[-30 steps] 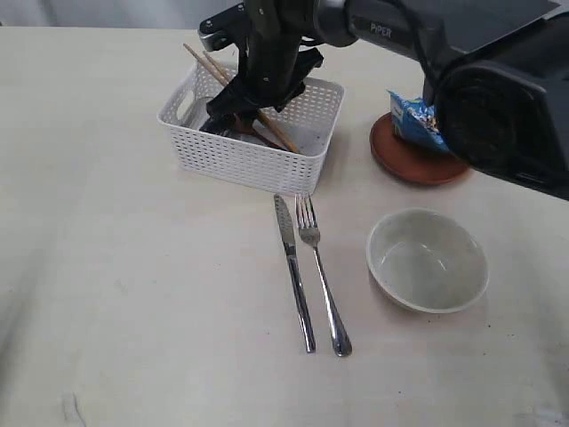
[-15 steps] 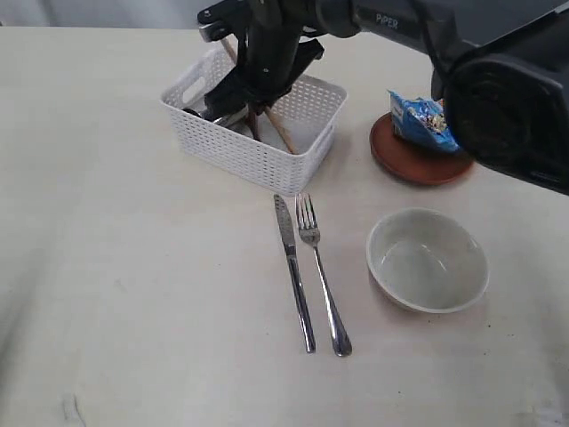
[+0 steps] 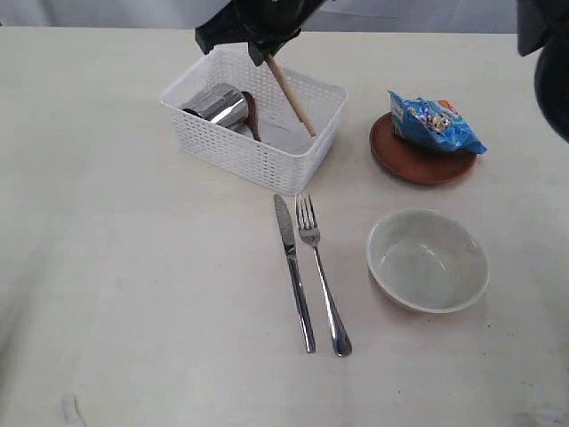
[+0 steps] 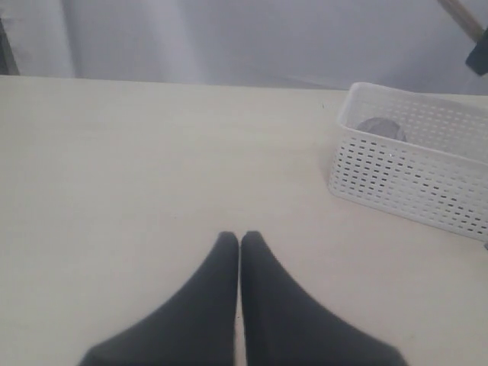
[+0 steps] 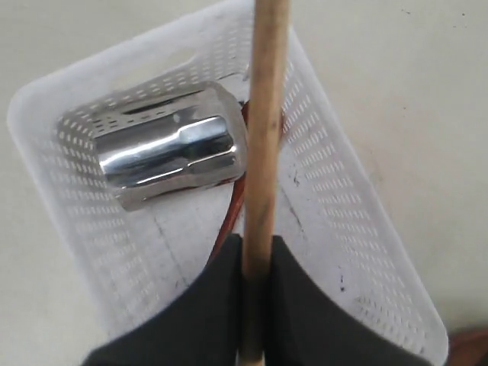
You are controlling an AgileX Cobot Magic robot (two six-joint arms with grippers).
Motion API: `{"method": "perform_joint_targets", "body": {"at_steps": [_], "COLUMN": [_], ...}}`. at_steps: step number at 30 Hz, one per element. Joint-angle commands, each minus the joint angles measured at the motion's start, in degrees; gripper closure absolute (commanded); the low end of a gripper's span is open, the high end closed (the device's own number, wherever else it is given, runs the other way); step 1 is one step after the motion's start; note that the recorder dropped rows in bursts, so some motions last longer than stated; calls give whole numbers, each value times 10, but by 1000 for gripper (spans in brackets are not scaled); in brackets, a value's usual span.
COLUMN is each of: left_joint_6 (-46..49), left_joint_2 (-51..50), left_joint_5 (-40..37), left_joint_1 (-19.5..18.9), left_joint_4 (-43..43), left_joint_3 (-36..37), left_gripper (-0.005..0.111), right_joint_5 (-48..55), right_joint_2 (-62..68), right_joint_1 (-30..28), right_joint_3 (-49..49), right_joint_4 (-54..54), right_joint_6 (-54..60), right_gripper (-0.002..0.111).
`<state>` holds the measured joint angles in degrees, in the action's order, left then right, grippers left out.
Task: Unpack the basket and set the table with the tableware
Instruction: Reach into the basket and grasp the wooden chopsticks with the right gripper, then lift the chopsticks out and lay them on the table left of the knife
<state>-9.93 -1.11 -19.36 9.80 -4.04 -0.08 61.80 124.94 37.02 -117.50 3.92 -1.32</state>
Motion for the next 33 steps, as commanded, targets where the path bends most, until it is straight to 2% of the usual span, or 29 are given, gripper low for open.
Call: {"method": "perform_joint_targets", "body": {"at_steps": [1,5,14,20,24,25,29,33], "left_joint_6": [-3,-3,-3,-3,-3,-3,-3,-3], "left_joint_2": [-2,-2,-2,-2,-2,-2,-2,-2], "left_joint_5": [6,6,6,6,6,6,6,6], "left_joint_1": [2,2,2,2,2,2,2,2], "left_joint_4": [0,0,0,0,0,0,0,0], "left_joint_3": [1,1,1,1,1,1,1,1], "left_gripper": [105,105,105,105,105,105,105,105], "right_joint_5": [59,82,82,82,78,42,-47,-46], "right_joint_2": [-53,-76,-94,-94,-94,-94,-77,-30], "right_joint_1": [-3,-7,-5,53,138,161,179,175], "right_joint_3": [-5,-4,61,146,221,246,285,285], "right_joint_4": [-8,-11,-164,-203,-205,-205,-203,-199], "right_joint_6": [-7,-12,-17,8,-1,-10,-53,-63], "right_gripper": [109,109,109,109,109,109,109,109]}}
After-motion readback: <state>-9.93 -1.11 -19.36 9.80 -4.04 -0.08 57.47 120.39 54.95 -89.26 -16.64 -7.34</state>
